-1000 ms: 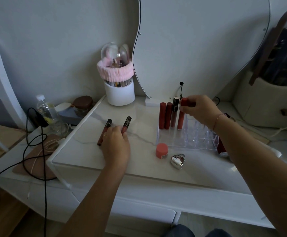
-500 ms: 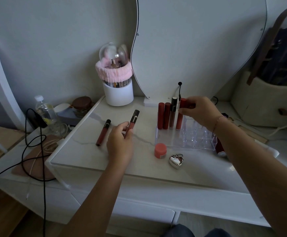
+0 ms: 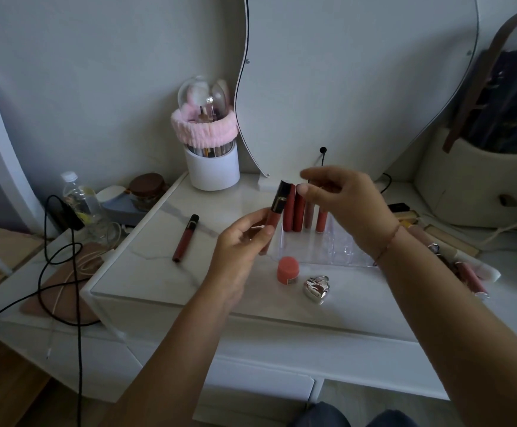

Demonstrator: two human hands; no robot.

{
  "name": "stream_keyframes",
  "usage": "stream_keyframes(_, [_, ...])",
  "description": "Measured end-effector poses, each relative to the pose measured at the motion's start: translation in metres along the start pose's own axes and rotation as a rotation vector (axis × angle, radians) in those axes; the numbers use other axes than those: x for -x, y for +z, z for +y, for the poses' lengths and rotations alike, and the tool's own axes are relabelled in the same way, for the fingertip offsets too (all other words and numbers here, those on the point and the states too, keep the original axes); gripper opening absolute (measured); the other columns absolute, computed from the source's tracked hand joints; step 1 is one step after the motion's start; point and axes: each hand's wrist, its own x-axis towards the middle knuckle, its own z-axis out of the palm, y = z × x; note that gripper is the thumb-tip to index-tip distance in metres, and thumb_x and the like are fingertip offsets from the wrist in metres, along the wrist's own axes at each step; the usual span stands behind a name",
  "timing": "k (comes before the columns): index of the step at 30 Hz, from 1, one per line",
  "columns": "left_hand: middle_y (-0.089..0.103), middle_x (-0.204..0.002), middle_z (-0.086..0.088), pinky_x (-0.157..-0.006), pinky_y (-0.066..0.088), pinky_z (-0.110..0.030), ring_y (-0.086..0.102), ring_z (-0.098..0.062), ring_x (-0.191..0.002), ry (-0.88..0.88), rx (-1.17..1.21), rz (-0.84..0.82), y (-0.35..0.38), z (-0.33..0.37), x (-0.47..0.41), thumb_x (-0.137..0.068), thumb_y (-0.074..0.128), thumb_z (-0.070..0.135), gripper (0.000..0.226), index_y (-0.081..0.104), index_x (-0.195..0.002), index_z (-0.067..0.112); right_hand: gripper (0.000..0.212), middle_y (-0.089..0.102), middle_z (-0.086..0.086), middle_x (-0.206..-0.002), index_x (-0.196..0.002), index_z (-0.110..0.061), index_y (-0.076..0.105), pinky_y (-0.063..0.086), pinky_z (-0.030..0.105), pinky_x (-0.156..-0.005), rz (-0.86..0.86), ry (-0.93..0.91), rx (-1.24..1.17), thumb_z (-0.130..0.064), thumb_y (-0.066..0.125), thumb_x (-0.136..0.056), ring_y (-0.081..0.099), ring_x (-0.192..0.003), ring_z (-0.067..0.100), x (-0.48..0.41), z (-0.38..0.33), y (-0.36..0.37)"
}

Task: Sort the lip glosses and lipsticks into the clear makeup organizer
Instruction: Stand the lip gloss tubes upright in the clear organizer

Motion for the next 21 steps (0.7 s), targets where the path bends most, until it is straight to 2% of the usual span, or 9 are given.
stream_keyframes(3, [0.067,-0.076,0.014,-0.06,0.045,-0.014,0.054,0.0,-0.067,0.016,0.007,-0.044,0.003,0.001,0.0,-0.087,0.063,0.012,0.027,0.069,-0.11,0.026,0.027,0.068,0.0,-0.08,-0.104,-0.012,0.068,0.047,0.008,-0.058,-0.071,0.037,-0.083,-0.023,0.067,-0.08,0.058,-0.06,-0.001,-0.002,-0.004,0.006])
stream_keyframes(6, [0.065,-0.069,0.014,-0.06,0.045,-0.017,0.053,-0.002,-0.065,0.01,0.005,-0.061,0.004,-0.001,0.0,-0.087,0.063,0.01,0.028,0.068,-0.111,0.023,0.02,0.07,0.007,-0.085,-0.098,-0.011,0.069,0.05,0.01,-0.061,-0.108,0.054,-0.082,-0.019,0.067,-0.08,0.058,-0.065,0.006,-0.005,-0.006,0.007])
stream_keyframes(8, [0.068,-0.073,0.013,-0.063,0.047,-0.017,0.057,-0.003,-0.067,0.005,-0.003,-0.057,0.003,-0.001,0.0,-0.087,0.063,0.01,0.028,0.068,-0.112,0.021,0.018,0.07,0.006,-0.085,-0.097,-0.011,0.069,0.052,0.013,-0.065,-0.131,0.058,-0.079,-0.018,0.067,-0.08,0.06,-0.067,0.008,-0.007,-0.008,0.007])
stream_keyframes(10, [0.072,-0.085,0.01,-0.071,0.048,-0.014,0.064,-0.003,-0.077,0.025,-0.062,-0.035,-0.002,0.0,-0.001,-0.086,0.065,0.011,0.027,0.068,-0.112,0.02,0.017,0.07,0.008,-0.084,-0.096,-0.01,0.069,0.055,0.019,-0.071,-0.125,0.054,-0.081,-0.016,0.067,-0.08,0.062,-0.07,0.011,-0.011,-0.011,0.004])
stream_keyframes(13, [0.069,-0.103,0.01,-0.08,0.044,-0.009,0.062,0.003,-0.093,0.117,-0.358,0.081,-0.022,0.001,-0.009,-0.084,0.068,0.016,0.027,0.067,-0.109,0.025,0.018,0.071,0.01,-0.086,-0.096,-0.009,0.069,0.058,0.026,-0.074,-0.057,0.016,-0.033,-0.014,0.068,-0.079,0.066,-0.072,0.016,-0.016,-0.016,-0.003])
stream_keyframes(14, [0.067,-0.106,0.007,-0.083,0.043,-0.012,0.061,-0.001,-0.097,0.149,-0.475,0.145,-0.033,0.001,-0.012,-0.084,0.069,0.017,0.027,0.067,-0.11,0.023,0.018,0.072,0.01,-0.086,-0.097,-0.008,0.069,0.058,0.029,-0.073,-0.035,-0.001,0.007,-0.014,0.069,-0.079,0.068,-0.074,0.019,-0.018,-0.016,-0.004])
stream_keyframes(16, [0.064,-0.111,-0.004,-0.092,0.045,-0.029,0.058,-0.018,-0.104,0.174,-0.69,0.271,-0.054,-0.001,-0.018,-0.083,0.07,0.017,0.029,0.068,-0.111,0.016,0.019,0.072,0.009,-0.087,-0.097,-0.008,0.068,0.058,0.034,-0.075,-0.016,-0.04,0.116,-0.015,0.068,-0.079,0.069,-0.078,0.023,-0.02,-0.015,-0.005])
stream_keyframes(18, [0.061,-0.116,-0.012,-0.094,0.043,-0.043,0.053,-0.032,-0.109,0.13,-0.901,0.378,-0.072,-0.003,-0.023,-0.082,0.07,0.022,0.032,0.067,-0.113,0.013,0.02,0.071,0.008,-0.089,-0.098,-0.008,0.067,0.057,0.036,-0.079,-0.018,-0.064,0.204,-0.015,0.069,-0.079,0.068,-0.08,0.021,-0.021,-0.011,-0.002])
stream_keyframes(21, [0.057,-0.12,-0.017,-0.093,0.038,-0.046,0.047,-0.039,-0.114,-0.016,-1.118,0.481,-0.09,-0.009,-0.025,-0.081,0.069,0.037,0.042,0.065,-0.115,0.012,0.02,0.07,0.007,-0.088,-0.097,-0.009,0.066,0.056,0.037,-0.081,-0.01,-0.058,0.26,-0.014,0.07,-0.079,0.066,-0.079,0.02,-0.021,-0.002,0.004])
